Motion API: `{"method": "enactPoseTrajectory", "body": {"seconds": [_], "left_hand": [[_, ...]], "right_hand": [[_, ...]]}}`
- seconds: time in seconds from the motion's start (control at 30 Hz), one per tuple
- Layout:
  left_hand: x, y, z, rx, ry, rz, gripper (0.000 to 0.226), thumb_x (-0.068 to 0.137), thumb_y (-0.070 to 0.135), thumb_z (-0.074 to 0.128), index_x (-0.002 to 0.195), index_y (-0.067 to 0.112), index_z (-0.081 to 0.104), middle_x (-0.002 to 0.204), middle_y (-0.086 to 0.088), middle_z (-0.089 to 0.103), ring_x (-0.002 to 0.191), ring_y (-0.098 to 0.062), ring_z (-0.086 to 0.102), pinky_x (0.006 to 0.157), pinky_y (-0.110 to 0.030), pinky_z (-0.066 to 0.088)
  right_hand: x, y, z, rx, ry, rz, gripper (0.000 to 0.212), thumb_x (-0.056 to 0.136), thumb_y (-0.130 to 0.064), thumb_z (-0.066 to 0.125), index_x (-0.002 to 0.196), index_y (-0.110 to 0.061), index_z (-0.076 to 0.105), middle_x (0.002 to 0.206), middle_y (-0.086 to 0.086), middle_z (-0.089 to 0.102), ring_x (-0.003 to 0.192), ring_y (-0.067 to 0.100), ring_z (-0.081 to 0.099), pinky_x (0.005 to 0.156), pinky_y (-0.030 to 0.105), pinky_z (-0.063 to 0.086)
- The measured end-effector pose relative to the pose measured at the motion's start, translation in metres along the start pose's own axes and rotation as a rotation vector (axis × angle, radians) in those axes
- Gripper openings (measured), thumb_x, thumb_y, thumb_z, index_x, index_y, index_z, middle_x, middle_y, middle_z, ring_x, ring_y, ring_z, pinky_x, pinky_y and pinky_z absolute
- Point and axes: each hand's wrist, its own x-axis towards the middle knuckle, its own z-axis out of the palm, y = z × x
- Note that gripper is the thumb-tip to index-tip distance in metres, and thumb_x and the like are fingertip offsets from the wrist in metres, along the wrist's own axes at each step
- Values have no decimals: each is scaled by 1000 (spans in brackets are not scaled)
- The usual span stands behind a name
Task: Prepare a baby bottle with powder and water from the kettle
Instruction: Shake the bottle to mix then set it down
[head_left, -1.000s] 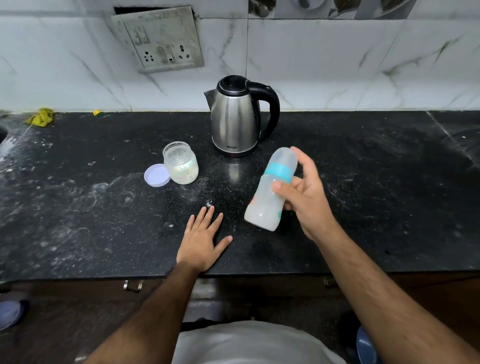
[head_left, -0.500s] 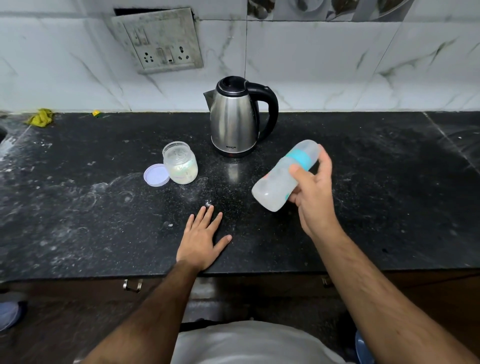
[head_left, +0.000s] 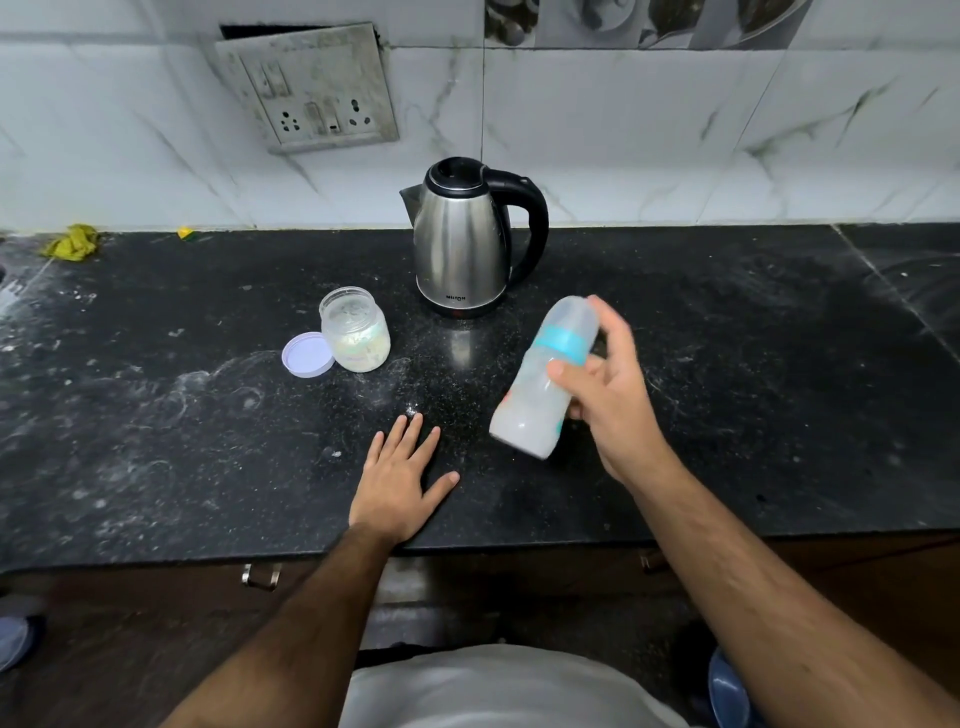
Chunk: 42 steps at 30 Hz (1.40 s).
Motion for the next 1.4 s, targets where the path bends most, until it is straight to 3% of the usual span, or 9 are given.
{"method": "enactPoseTrajectory", "body": {"seconds": [0.13,0.23,0.4,0.63,0.87,1.03,1.17,1.27,1.4], "left_hand": [[1,0,-1,-1,0,1,82,88,76,15,155,29,23,166,2,7,153,-13,-5,123,-37,-6],[1,1,-2,0,-6,-4,83,88,76,15,155,29,23,166,2,7,153,-13,-5,123,-37,-6],[1,1,-3,-3,-21,-5,79,90,73,20,155,29,22,166,2,5,153,-13,-6,122,-36,-8],[1,2,-8,-56,-30,-10,73,95,66,32,155,27,24,166,2,7,153,-14,-4,123,-37,-5],[7,4,-22,-355,66,-85,58,95,49,55,145,20,48,158,-1,35,149,-17,24,123,-39,15],[21,9,-46,-599,211,-117,39,91,31,67,128,18,65,127,3,66,117,-11,58,106,-27,42],[38,22,-74,-885,130,-101,33,89,18,71,122,16,69,105,8,73,86,2,66,94,-22,52],[49,29,-89,-937,23,-15,38,88,15,71,126,13,66,112,3,73,90,6,66,95,-15,49],[60,30,-98,-1005,-65,43,39,89,10,69,127,11,65,117,0,72,100,-1,68,100,-22,49]], "right_hand": [[12,-5,-4,80,187,-45,78,84,-24,62,151,-31,22,90,-19,72,86,11,69,70,36,60],[4,2,-1,-37,10,10,81,82,-20,65,150,-34,24,93,-6,72,83,9,69,64,26,56],[4,11,-6,-76,-86,13,88,86,-2,69,153,-30,19,109,2,73,98,16,72,83,30,57],[7,21,-8,-174,-92,5,57,71,-6,79,119,-25,55,112,-1,73,94,16,73,80,29,57],[12,42,-14,-294,-73,22,59,74,6,80,118,-26,58,119,10,67,91,16,72,84,33,58],[19,58,-13,-417,-61,14,63,72,-1,84,126,-19,59,117,-1,72,109,19,67,99,39,52],[24,63,-3,-465,-41,18,60,70,-2,85,117,-28,61,113,-2,73,107,21,67,99,43,51],[28,66,7,-517,-21,22,59,68,0,86,119,-19,61,111,-1,73,106,20,68,100,41,51],[31,67,21,-566,14,27,57,68,3,85,118,-13,62,111,0,72,107,17,67,101,36,51]]}}
